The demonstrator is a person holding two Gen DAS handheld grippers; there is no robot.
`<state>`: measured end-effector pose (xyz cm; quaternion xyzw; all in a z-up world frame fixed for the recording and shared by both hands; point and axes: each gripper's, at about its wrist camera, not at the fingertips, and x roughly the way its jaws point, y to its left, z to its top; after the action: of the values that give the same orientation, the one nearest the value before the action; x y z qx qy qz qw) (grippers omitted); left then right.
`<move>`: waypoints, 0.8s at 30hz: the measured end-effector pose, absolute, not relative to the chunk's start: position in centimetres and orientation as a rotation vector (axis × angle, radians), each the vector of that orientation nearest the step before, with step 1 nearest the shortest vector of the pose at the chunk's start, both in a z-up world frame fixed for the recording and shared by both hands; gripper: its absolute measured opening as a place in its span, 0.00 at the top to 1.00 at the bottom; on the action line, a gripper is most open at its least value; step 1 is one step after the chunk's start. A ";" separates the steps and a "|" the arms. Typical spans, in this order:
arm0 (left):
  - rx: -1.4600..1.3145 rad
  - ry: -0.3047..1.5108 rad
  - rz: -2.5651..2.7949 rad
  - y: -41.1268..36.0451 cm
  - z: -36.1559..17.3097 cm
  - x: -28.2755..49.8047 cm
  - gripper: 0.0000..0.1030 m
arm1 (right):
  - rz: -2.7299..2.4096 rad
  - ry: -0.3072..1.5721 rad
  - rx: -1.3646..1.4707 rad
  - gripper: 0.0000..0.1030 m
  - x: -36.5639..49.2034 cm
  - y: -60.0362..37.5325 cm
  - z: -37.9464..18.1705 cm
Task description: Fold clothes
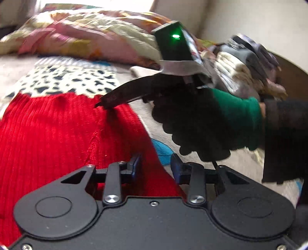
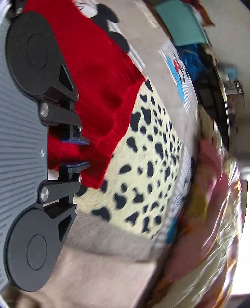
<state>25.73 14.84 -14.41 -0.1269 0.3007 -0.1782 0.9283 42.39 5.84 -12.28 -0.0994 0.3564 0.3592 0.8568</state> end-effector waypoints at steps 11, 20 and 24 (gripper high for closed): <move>-0.353 0.562 -0.341 17.1 -12.5 23.6 0.66 | 0.765 0.554 -0.040 0.79 38.2 0.6 -6.3; -0.246 0.619 -0.402 16.2 -13.7 21.7 0.65 | 0.817 0.667 -0.114 0.79 35.7 2.2 -13.5; -0.213 0.563 -0.430 16.5 -12.7 19.9 0.66 | 0.795 0.673 -0.061 0.79 35.5 1.5 -11.7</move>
<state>19.85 16.50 -12.65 -0.1043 0.2753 -0.2101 0.9323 35.50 1.49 -11.72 -0.0293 0.3217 0.3796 0.8669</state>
